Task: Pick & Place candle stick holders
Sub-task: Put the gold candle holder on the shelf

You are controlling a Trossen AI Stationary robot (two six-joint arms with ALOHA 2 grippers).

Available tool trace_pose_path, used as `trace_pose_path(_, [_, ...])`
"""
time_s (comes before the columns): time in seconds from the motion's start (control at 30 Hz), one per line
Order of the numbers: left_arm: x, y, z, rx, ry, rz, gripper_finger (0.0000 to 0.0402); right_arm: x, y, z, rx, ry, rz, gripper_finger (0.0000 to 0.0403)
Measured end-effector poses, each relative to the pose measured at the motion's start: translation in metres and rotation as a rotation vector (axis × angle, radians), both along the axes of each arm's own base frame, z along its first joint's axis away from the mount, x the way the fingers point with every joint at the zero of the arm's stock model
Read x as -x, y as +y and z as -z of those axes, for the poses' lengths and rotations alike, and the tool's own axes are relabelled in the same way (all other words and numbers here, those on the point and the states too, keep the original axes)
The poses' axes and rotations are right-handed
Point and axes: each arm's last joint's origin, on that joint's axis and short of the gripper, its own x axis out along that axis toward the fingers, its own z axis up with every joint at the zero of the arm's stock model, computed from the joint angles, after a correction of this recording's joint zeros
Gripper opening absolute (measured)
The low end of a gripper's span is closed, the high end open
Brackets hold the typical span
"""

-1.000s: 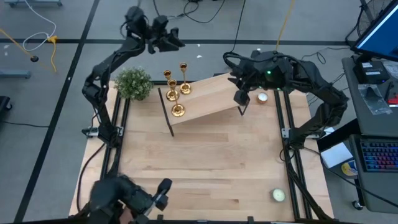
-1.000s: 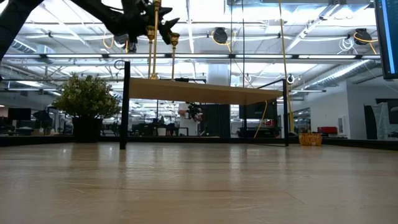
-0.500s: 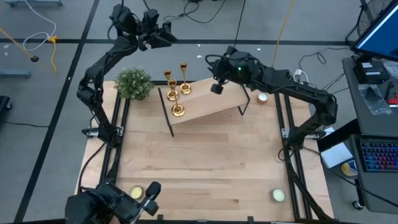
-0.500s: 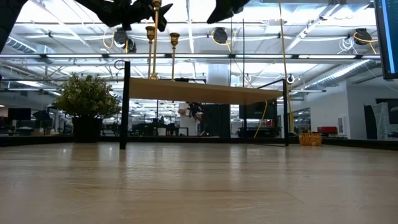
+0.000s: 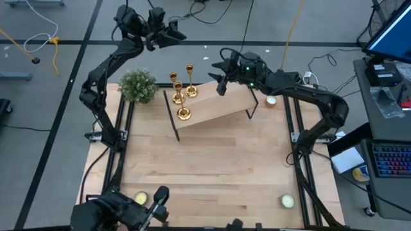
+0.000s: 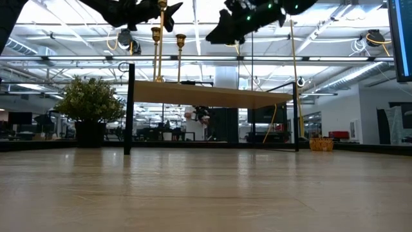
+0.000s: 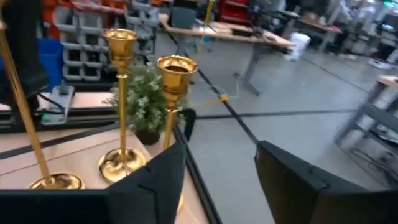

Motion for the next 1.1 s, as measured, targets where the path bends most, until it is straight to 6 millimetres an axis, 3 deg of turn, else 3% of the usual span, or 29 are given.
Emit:
trace_pose_path(0.3, [-0.015, -0.007, -0.003, 0.036, -0.071, -0.079, 0.0184, -0.018, -0.026, 0.034, -0.073, -0.056, -0.085, 0.0233])
trace_pose_path(0.53, [-0.012, -0.012, -0.012, 0.01, -0.136, -0.154, 0.0184, -0.024, -0.038, 0.043, -0.129, -0.132, -0.155, 0.0237])
trace_pose_path(0.87, [0.028, -0.015, -0.023, -0.053, -0.083, -0.459, 0.0184, -0.036, -0.04, 0.054, -0.179, -0.194, -0.212, 0.0238])
trace_pose_path(1.0, [0.045, -0.027, -0.017, -0.118, 0.061, -0.658, 0.0184, -0.038, -0.035, 0.049, -0.164, -0.221, -0.225, 0.0238])
trace_pose_path(1.1, [0.053, -0.042, -0.017, -0.165, 0.14, -0.705, 0.0184, -0.038, -0.035, 0.05, -0.167, -0.22, -0.225, 0.0236])
